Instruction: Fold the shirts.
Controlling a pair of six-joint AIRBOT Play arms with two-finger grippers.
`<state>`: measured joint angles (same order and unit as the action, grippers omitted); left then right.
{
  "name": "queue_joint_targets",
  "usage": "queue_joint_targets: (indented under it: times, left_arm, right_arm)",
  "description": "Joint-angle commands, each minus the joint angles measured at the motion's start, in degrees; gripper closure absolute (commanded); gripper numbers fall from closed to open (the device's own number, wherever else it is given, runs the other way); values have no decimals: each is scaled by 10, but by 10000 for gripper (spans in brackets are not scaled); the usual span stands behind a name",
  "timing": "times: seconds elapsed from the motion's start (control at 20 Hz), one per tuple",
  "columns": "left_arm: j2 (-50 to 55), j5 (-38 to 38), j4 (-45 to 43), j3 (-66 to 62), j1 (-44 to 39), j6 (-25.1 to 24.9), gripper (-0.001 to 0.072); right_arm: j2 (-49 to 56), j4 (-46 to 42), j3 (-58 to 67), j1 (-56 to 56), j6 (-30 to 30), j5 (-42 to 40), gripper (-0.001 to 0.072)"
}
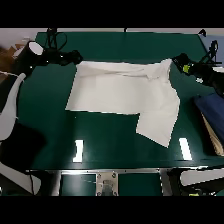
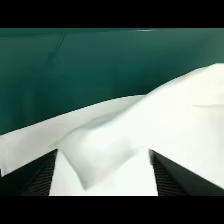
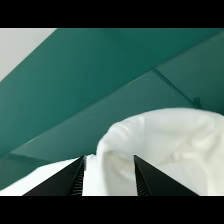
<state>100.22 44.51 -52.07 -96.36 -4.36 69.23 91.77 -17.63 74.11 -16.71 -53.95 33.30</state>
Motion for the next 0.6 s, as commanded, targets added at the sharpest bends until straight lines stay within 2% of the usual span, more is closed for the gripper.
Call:
queue_joint_targets:
  times: [0.0,0.05,0.1,0.2,0.25,0.3,0.35,0.45,0.55]
  left_arm:
    - [16,31,-5,-5,10,12,6]
    - [10,72,-7,-14,27,12,6]
    - [2,117,-12,-26,45,14,6]
    - [-6,219,-25,-54,92,45,9]
    - [-7,270,-26,-67,116,65,182]
    - [-7,318,-26,-76,137,73,582]
    - [-7,365,-24,-79,154,71,683]
    - [-7,440,-42,-76,168,70,684]
    - [-7,478,-67,-55,169,70,684]
  right_arm:
    - [20,-19,2,-42,0,56,331]
    - [16,-20,2,-73,0,103,342]
    - [12,-20,2,-107,-8,154,385]
    - [6,-27,2,-176,-21,260,543]
    - [3,-45,1,-203,-36,306,621]
    - [-3,-69,-5,-227,-50,344,678]
    - [-12,-93,-17,-243,-57,364,692]
    - [-48,-139,-66,-270,-59,372,692]
    - [-90,-172,-126,-297,-59,367,693]
